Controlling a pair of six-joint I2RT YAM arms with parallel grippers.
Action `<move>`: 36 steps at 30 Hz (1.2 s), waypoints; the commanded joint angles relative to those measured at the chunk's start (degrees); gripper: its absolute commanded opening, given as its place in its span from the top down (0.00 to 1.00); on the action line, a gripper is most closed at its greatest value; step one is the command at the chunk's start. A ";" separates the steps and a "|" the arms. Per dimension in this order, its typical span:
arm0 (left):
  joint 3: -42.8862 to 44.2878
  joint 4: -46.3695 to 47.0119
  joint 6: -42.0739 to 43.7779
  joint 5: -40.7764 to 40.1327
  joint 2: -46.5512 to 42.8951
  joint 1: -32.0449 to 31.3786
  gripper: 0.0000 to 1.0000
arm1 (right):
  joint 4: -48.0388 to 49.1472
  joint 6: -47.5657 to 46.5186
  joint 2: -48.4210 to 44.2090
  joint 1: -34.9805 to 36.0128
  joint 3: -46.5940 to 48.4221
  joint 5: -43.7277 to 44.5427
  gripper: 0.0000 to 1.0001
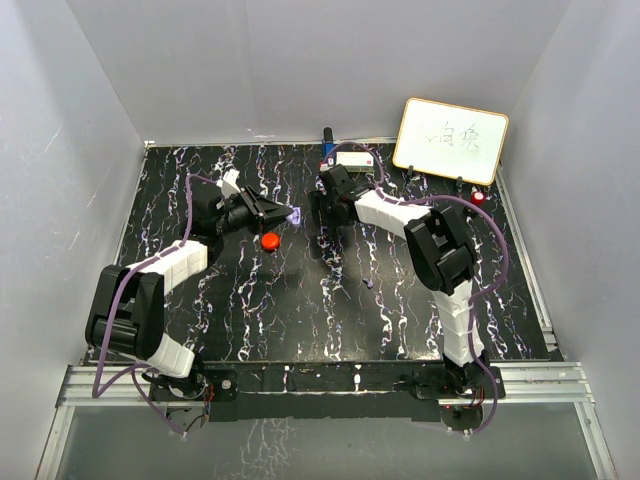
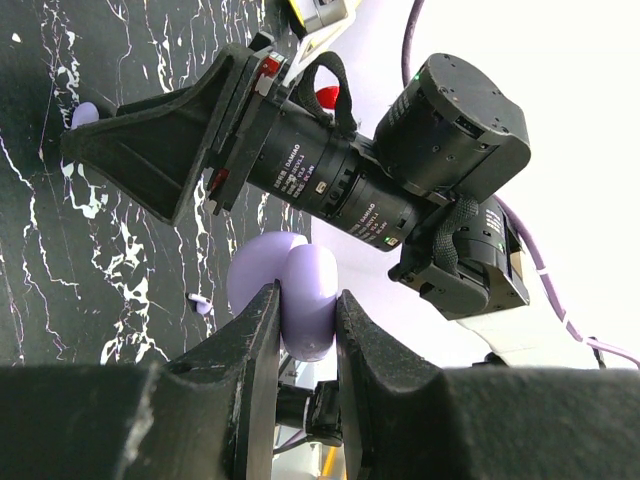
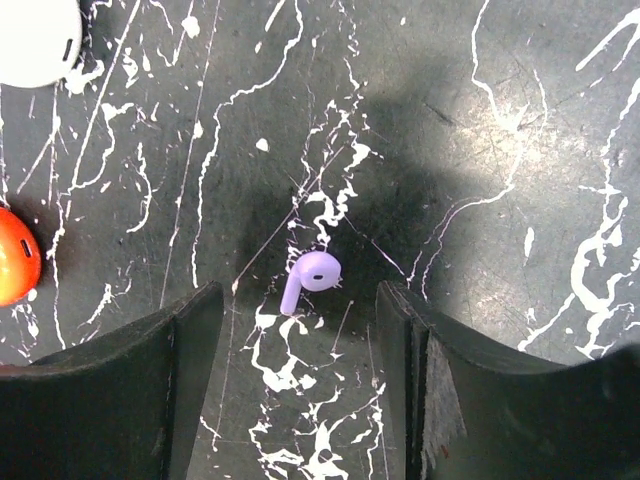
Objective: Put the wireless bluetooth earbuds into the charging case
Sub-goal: Adjust the earbud at the center of the board.
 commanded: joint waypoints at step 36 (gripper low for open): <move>-0.60 1.07 0.02 2.09 -2.02 0.98 1.00 | -5.43 2.43 4.72 -0.05 8.04 -0.37 0.65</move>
